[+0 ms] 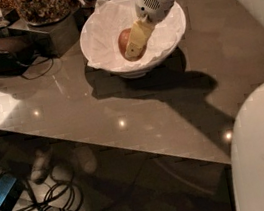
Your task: Pick apple from white bowl
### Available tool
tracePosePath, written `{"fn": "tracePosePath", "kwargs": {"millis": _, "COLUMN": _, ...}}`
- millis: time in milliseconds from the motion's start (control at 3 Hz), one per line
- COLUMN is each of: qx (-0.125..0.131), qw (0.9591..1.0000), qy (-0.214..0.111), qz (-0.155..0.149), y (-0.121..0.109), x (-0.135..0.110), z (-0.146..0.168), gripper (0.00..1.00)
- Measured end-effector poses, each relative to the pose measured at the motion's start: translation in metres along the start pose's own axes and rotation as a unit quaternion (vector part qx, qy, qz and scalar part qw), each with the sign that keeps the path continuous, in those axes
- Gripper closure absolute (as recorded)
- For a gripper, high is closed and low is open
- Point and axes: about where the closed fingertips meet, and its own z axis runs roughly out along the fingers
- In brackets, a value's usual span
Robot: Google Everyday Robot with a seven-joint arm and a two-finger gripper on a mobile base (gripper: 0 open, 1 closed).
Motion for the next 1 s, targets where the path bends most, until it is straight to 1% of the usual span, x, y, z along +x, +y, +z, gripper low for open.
{"fn": "tracePosePath", "kwargs": {"millis": 333, "qx": -0.004, "qw": 0.9987, "qy": -0.008, "qz": -0.050, "y": 0.027, "x": -0.009, "z": -0.021, "gripper": 1.00}}
{"fn": "tracePosePath", "kwargs": {"millis": 667, "qx": -0.005, "qw": 0.9957, "qy": -0.013, "qz": -0.091, "y": 0.050, "x": -0.015, "z": -0.039, "gripper": 1.00}}
{"fn": "tracePosePath", "kwargs": {"millis": 1000, "qx": 0.001, "qw": 0.9915, "qy": -0.021, "qz": -0.128, "y": 0.072, "x": -0.017, "z": -0.054, "gripper": 1.00}}
